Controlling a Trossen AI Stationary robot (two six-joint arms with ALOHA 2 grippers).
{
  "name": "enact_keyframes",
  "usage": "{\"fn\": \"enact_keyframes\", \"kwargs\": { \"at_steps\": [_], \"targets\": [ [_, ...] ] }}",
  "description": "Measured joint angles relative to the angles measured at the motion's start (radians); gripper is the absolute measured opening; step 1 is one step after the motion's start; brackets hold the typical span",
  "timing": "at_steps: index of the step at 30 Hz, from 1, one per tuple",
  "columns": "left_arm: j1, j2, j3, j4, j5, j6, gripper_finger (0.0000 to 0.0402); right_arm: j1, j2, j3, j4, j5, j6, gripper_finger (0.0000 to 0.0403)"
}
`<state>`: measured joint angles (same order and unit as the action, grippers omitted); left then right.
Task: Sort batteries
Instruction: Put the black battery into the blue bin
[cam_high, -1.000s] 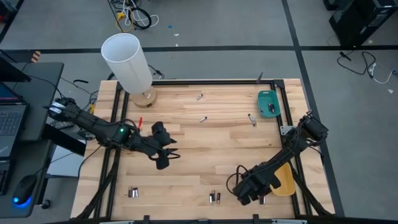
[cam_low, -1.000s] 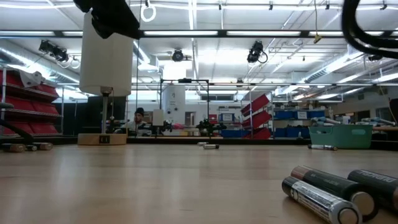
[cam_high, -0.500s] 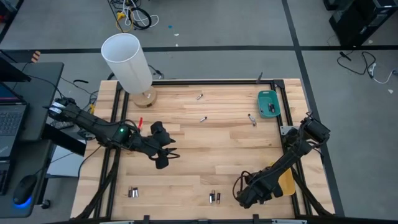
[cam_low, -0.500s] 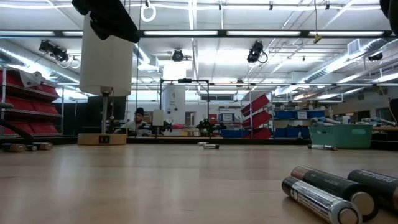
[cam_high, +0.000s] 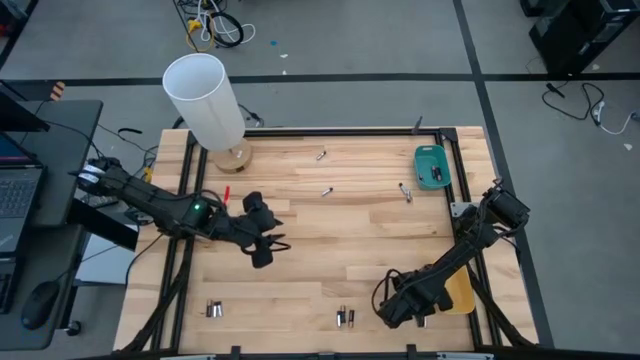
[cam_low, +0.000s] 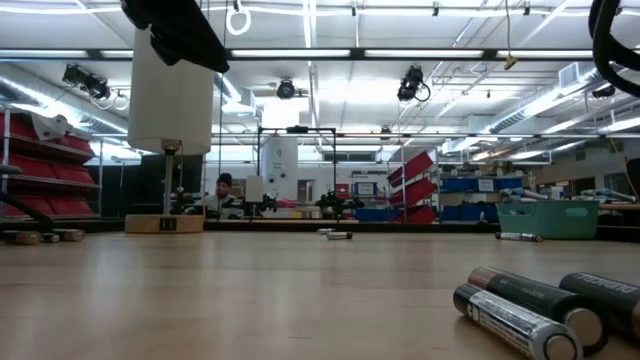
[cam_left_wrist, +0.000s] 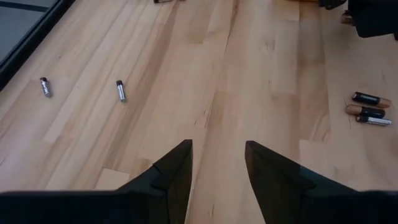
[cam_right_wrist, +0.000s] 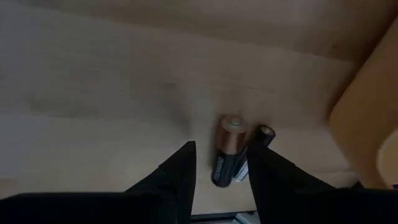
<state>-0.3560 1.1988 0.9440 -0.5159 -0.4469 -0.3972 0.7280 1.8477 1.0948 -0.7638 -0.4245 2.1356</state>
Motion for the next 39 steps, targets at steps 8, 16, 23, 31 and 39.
{"fn": "enact_keyframes", "kwargs": {
  "at_steps": [8,16,23,31,39],
  "targets": [
    [0.004,0.0,0.0,0.0,0.0,0.016,0.0163,0.0,0.0,-0.04,0.069,-0.014,0.012,0.0122],
    [0.004,0.0,0.0,0.0,0.001,0.027,0.0163,-0.022,-0.003,-0.061,0.09,-0.031,-0.014,0.0052],
    [0.004,0.0,0.0,-0.021,-0.001,0.027,0.0163,-0.038,-0.002,-0.057,0.091,-0.029,-0.049,0.0024],
    [0.004,-0.091,0.0,-0.01,0.014,0.028,0.0163,-0.115,0.0,0.014,0.083,0.146,-0.187,0.0034],
    [0.011,-0.194,0.0,-0.027,0.0,0.073,0.0163,-0.29,0.0,0.073,0.029,0.29,-0.396,0.0033]
  ]
}}
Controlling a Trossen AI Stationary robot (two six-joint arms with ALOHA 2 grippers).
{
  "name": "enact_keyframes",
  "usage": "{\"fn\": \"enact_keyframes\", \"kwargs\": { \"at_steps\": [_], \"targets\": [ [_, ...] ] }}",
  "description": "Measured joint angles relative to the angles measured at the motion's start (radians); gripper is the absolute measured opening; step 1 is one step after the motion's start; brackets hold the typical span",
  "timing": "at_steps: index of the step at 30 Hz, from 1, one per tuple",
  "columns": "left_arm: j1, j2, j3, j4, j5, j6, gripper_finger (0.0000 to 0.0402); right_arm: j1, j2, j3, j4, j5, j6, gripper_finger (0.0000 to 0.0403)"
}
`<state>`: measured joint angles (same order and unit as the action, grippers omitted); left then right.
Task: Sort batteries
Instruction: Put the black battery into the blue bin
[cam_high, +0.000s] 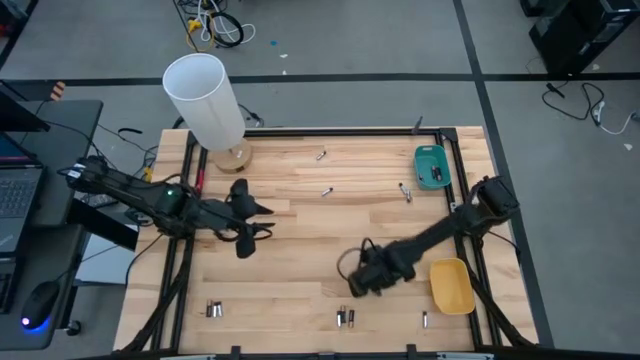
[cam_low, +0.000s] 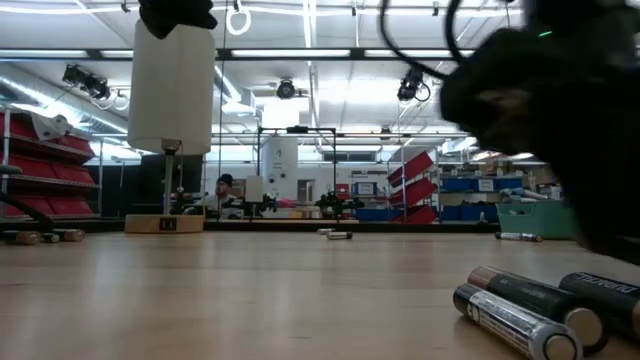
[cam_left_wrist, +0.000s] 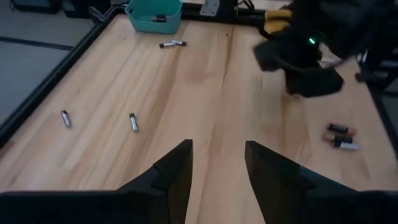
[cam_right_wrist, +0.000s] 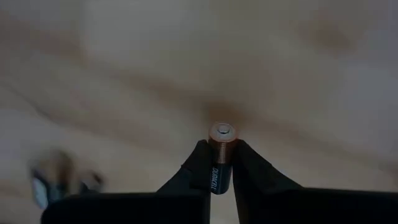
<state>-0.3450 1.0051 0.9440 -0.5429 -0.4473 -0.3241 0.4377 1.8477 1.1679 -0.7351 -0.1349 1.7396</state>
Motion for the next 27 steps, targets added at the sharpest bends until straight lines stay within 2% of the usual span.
{"fn": "enact_keyframes", "kwargs": {
  "at_steps": [10,17,22,27],
  "targets": [
    [0.0,0.002,0.0,-0.135,0.053,0.004,0.0163,-0.222,0.0,0.136,-0.246,0.167,-0.24,0.0033],
    [0.006,-0.03,0.0,-0.137,0.056,0.06,0.0163,-0.348,-0.013,0.166,-0.388,0.226,-0.371,0.0034],
    [0.09,-0.074,0.0,-0.171,0.059,0.054,0.0163,-0.44,-0.076,0.166,-0.399,0.301,-0.51,0.0034],
    [0.18,-0.085,0.0,-0.172,0.073,-0.029,0.0163,-0.562,-0.175,0.166,-0.468,0.397,-0.625,0.0034]
  ]
}}
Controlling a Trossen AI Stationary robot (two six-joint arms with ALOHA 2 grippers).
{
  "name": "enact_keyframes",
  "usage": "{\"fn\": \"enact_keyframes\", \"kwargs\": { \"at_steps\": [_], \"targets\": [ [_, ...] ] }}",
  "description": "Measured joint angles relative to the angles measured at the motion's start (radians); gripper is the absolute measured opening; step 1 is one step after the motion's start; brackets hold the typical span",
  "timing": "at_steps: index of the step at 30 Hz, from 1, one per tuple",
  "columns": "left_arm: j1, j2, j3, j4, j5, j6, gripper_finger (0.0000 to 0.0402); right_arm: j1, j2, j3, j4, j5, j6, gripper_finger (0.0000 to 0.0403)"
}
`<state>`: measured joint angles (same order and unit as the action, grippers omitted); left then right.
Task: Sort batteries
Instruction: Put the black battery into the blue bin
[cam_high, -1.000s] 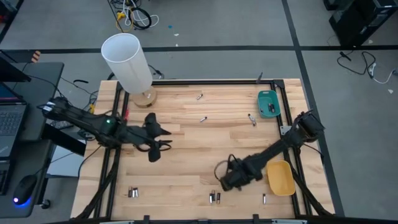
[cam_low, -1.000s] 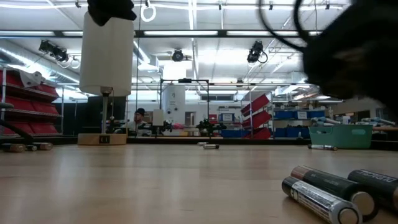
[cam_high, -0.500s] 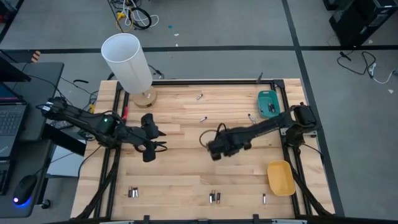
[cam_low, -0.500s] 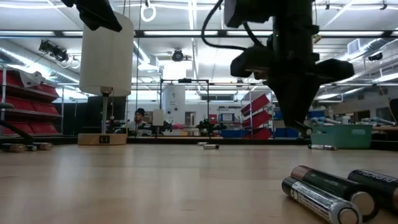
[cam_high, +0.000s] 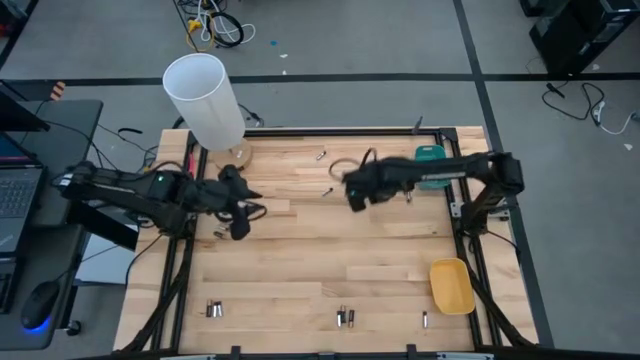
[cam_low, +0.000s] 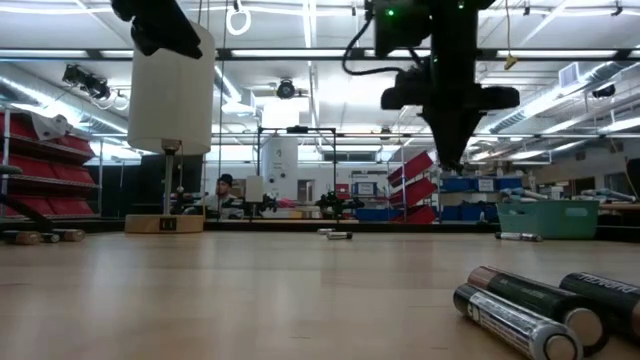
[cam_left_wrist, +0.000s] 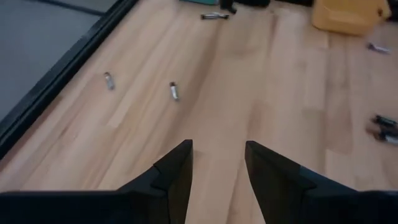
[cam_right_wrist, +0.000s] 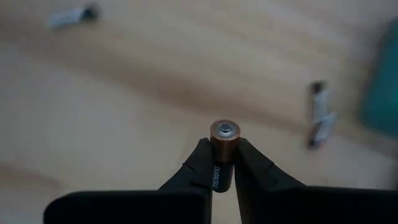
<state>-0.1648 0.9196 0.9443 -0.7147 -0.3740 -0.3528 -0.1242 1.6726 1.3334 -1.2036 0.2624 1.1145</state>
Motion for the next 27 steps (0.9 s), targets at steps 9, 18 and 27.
{"fn": "enact_keyframes", "kwargs": {
  "at_steps": [9,18,27],
  "targets": [
    [0.064,0.03,0.001,0.031,-0.292,0.16,0.0163,-0.217,-0.152,0.0,-0.167,0.224,-0.097,0.0035],
    [0.078,0.039,0.0,0.101,-0.492,0.013,0.0163,-0.304,-0.288,-0.142,-0.152,0.287,-0.098,0.0036],
    [0.148,0.046,0.0,0.097,-0.519,0.057,0.0116,-0.378,-0.384,-0.318,0.0,0.235,-0.13,0.0036]
  ]
}}
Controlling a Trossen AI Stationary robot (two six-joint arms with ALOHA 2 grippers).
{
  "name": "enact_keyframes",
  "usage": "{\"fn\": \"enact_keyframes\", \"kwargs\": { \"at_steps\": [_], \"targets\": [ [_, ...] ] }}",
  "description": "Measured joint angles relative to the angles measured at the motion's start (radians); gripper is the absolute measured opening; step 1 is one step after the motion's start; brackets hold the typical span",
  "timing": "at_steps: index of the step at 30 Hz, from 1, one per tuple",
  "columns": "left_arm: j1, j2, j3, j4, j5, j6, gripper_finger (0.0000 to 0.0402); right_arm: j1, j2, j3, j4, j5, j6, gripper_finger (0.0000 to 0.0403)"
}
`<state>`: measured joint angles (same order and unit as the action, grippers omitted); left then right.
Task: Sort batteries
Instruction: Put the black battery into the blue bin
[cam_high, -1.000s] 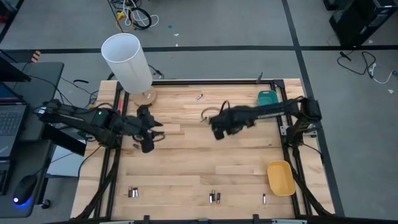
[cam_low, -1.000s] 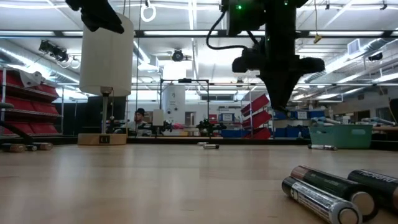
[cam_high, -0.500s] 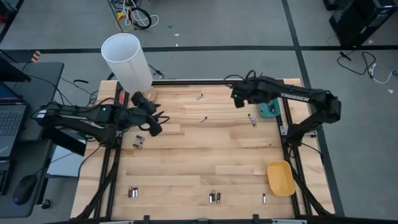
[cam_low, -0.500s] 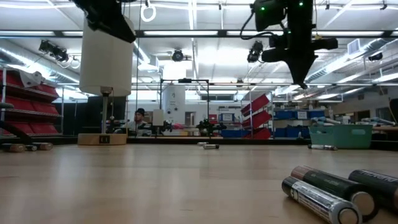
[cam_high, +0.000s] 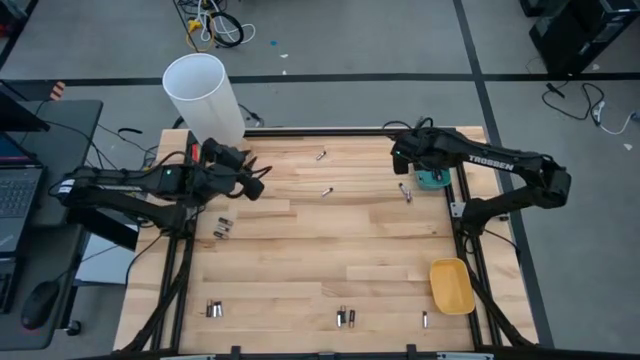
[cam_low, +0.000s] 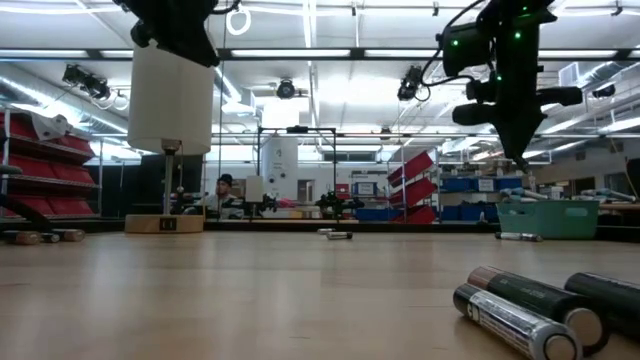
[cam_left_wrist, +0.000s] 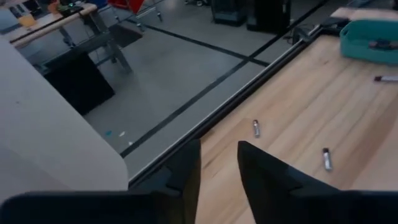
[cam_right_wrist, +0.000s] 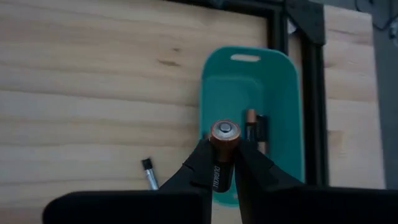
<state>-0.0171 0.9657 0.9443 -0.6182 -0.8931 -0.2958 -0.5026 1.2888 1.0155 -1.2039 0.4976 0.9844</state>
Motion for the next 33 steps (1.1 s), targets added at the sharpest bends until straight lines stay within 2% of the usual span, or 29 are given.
{"fn": "enact_keyframes", "kwargs": {
  "at_steps": [3,5,10,13,15,16,20,24,28,33],
  "targets": [
    [0.033,0.004,0.0,-0.001,0.033,-0.01,0.0086,0.003,-0.027,-0.009,-0.012,0.067,0.001,0.0036],
    [0.061,0.0,0.0,0.042,0.098,-0.054,0.0069,0.003,-0.045,-0.021,-0.018,0.099,0.005,0.0036],
    [0.119,-0.017,0.0,0.131,0.224,-0.101,0.0036,-0.048,-0.062,-0.06,-0.015,0.106,-0.017,0.0036],
    [0.154,-0.058,-0.001,0.237,0.382,-0.236,0.0025,-0.07,-0.068,-0.064,-0.005,0.109,-0.05,0.0037],
    [0.173,-0.091,0.0,0.321,0.481,-0.254,0.002,-0.083,-0.074,-0.064,0.015,0.115,-0.066,0.0039],
    [0.179,-0.104,0.002,0.336,0.498,-0.251,0.0019,-0.089,-0.078,-0.064,0.023,0.122,-0.068,0.0039],
    [0.198,-0.161,0.0,0.263,0.502,-0.21,0.0016,-0.105,-0.095,-0.086,0.043,0.12,-0.062,0.004],
    [0.197,-0.209,0.0,0.094,0.502,-0.224,0.002,-0.132,-0.138,-0.164,0.13,0.066,-0.064,0.004],
    [0.173,-0.238,-0.001,-0.076,0.505,-0.175,0.0022,-0.143,-0.158,-0.221,0.234,0.028,-0.119,0.0039],
    [0.148,-0.256,-0.001,-0.133,0.508,-0.155,0.0023,-0.178,-0.123,-0.287,0.267,0.026,-0.15,0.0041]
  ]
}}
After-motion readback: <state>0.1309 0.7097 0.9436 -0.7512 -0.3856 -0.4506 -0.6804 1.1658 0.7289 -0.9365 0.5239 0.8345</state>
